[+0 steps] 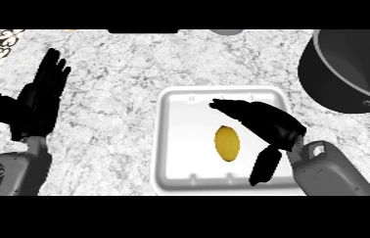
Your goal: Pick the lemon from the tray and place it in the pot
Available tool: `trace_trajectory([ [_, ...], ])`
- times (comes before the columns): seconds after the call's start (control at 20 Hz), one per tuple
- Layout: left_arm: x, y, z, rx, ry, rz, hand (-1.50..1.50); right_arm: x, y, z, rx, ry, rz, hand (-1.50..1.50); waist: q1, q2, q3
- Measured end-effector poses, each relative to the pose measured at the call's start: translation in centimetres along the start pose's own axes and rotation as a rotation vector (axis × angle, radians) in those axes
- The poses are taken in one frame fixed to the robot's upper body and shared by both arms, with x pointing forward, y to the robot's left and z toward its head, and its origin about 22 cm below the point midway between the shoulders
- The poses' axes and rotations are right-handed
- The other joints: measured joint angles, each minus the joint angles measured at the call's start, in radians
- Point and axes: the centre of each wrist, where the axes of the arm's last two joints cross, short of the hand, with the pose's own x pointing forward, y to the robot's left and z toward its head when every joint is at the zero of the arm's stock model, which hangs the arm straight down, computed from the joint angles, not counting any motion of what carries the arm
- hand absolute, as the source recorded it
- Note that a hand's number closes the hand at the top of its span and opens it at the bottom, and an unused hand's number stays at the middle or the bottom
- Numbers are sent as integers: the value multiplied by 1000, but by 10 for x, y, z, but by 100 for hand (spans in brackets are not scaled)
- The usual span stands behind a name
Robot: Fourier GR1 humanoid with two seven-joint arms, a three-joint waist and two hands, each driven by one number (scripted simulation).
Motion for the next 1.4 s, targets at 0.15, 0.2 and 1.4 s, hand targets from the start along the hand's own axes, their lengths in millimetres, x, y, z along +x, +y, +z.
trace_trajectory([
  [0.15, -7, -4, 2, -1, -2, 1, 0, 2, 6, -9, 5, 42, 17, -150, 1, 0, 0],
  [0.2, -7, -3, 3, -2, -5, 0, 0, -3, 8, -6, 7, 58, 27, -150, 1, 0, 0],
  [1.4, 3, -3, 8, -6, 4, 4, 0, -27, 55, -45, 31, 114, 104, 150, 3, 0, 0],
])
